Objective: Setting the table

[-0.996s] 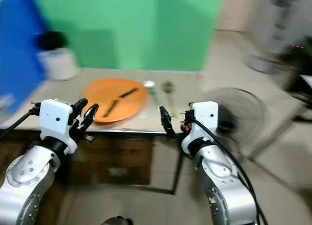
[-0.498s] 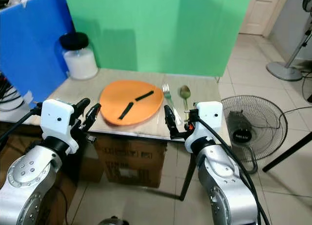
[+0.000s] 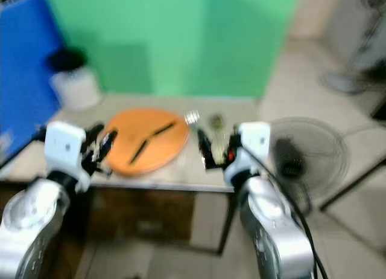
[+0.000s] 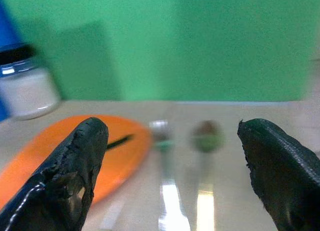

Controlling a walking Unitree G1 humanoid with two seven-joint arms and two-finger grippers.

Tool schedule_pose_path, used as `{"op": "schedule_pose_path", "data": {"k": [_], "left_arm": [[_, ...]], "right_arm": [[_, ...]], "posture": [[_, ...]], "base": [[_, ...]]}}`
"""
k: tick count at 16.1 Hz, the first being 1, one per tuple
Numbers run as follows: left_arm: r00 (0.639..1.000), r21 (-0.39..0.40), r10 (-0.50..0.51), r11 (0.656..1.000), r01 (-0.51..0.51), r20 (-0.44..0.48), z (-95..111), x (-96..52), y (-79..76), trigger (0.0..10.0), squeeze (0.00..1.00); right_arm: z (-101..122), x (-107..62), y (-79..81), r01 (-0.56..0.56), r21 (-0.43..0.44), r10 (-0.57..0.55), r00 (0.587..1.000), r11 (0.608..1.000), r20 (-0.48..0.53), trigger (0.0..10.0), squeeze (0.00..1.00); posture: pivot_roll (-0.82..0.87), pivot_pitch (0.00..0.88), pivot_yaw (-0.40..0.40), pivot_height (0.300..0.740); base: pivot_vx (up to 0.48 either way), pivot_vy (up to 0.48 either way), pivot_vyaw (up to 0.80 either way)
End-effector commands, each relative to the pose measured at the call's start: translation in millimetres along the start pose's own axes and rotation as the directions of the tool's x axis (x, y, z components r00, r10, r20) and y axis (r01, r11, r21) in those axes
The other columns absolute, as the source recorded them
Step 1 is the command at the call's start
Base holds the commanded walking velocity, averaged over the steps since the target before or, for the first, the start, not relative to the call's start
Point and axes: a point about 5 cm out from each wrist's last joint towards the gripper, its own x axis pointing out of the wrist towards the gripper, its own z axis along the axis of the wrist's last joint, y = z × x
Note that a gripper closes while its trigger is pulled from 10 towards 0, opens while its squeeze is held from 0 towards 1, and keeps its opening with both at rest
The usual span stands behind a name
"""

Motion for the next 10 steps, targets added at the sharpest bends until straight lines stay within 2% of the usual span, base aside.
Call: {"op": "schedule_pose_path", "data": {"k": [1, 10], "left_arm": [[1.000, -0.010, -0.024, 1.000, 0.024, 0.015, 3.1, 0.0, -5.6, 10.0, 0.00], [0.999, -0.011, -0.031, 0.999, 0.031, 0.013, 3.3, 0.2, -6.2, 10.0, 0.00]], "right_arm": [[1.4, -2.6, -6.4, 0.029, -0.011, -0.029, 1.000, 1.000, 0.004, 10.0, 1.00], [1.2, -3.1, -6.0, 0.030, -0.005, -0.030, 1.000, 1.000, 0.003, 10.0, 1.00]], "posture": [[0.16, 0.000, 0.018, 0.740], [0.16, 0.000, 0.021, 0.740]], "base": [[0.341, 0.000, 0.00], [0.342, 0.000, 0.00]]}}
